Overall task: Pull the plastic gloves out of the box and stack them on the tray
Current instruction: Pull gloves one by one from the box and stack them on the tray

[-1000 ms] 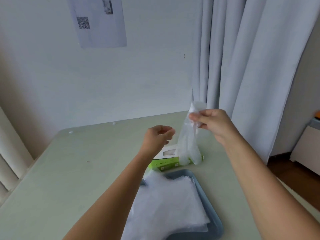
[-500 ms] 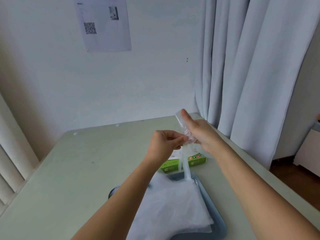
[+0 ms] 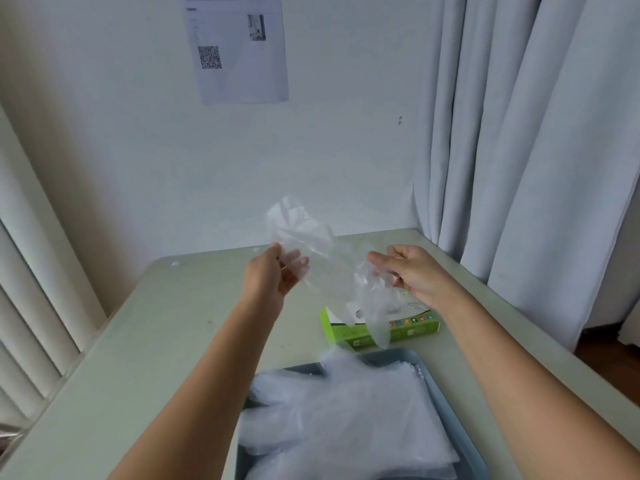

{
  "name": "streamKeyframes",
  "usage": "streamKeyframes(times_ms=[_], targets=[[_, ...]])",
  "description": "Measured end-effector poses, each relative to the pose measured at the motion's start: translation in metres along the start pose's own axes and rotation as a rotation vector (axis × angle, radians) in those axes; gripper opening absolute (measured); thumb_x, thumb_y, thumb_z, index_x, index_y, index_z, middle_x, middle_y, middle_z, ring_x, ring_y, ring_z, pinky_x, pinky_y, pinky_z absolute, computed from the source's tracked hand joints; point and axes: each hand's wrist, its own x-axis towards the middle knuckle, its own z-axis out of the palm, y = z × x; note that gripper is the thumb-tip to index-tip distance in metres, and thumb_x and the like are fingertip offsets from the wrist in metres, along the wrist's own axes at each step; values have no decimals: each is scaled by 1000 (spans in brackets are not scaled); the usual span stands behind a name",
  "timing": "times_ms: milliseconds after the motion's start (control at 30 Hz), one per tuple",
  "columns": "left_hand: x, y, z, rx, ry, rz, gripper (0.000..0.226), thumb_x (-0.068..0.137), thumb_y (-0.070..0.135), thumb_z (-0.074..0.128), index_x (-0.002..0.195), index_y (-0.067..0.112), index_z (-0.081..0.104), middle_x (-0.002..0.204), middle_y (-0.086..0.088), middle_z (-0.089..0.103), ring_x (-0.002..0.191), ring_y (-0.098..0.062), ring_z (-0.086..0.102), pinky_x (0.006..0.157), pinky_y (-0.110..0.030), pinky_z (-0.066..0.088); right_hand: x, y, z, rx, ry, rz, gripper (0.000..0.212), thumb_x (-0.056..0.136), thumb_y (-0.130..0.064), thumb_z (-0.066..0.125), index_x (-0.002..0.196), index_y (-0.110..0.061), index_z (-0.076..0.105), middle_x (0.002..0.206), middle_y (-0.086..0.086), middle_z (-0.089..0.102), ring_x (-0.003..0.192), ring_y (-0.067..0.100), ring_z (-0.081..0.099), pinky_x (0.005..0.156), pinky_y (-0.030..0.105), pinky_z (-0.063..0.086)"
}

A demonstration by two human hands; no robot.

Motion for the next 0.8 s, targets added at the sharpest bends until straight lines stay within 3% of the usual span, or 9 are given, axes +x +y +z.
streamKeyframes(times_ms=[100,167,233,300,400,500,600,700,800], targets=[[7,11,-17,93,91,104,16,99,10,40,96,4,54,69,-5,51,45,-10,54,47,-21,48,9,16,1,78,192,-3,49,85,-19,70,59,-19,28,54,-1,39,61,7,63,45,17,39],[8,19,-26,258,148,266,17,97,13,39,89,6,53,73,-4,50,58,-13,51,54,-22,46,12,26,-1,236,293,18,47,87,-18,68,60,-18,30,58,1,41,50,3,54,45,18,37],[3,30,-30,385,147,467,17,97,18,42,85,9,48,72,-2,47,61,-12,46,57,-23,43,15,38,-3,236,377,57,46,88,-18,68,60,-16,32,55,1,39,44,7,44,47,20,38],[-7,41,-29,549,98,640,19,96,21,46,81,10,48,70,-1,44,61,-12,43,57,-23,39,17,53,-7,-26,485,83,43,87,-19,69,60,-13,37,54,3,43,45,13,43,50,23,41],[-28,56,-21,874,-25,807,20,95,22,52,82,7,53,68,1,48,60,-10,43,51,-14,34,14,68,-16,-548,613,101,31,84,-25,70,71,-10,47,71,7,56,66,26,53,62,30,37],[-50,59,-13,1131,-134,882,16,93,23,55,80,12,57,70,7,56,60,0,49,54,-9,36,4,76,-25,-810,634,86,20,88,-20,65,83,-8,49,81,8,55,73,27,49,64,31,34],[-67,45,-8,1222,-250,918,15,92,23,57,78,16,56,70,9,56,60,-2,50,56,-10,37,-2,77,-35,-956,617,-42,4,88,-1,57,90,-5,57,97,15,55,85,32,51,68,33,37],[-75,20,-7,1314,-399,889,13,91,22,58,79,18,55,68,13,54,61,0,50,58,-11,37,-7,75,-43,-929,493,-172,35,79,18,44,83,-5,70,100,14,63,97,32,57,77,29,39],[-74,-4,-12,1410,-431,828,12,91,24,57,80,20,56,71,14,54,67,-5,52,65,-20,41,-15,60,-47,-851,352,-95,40,89,8,38,101,-6,73,116,8,68,115,23,58,97,23,38]])
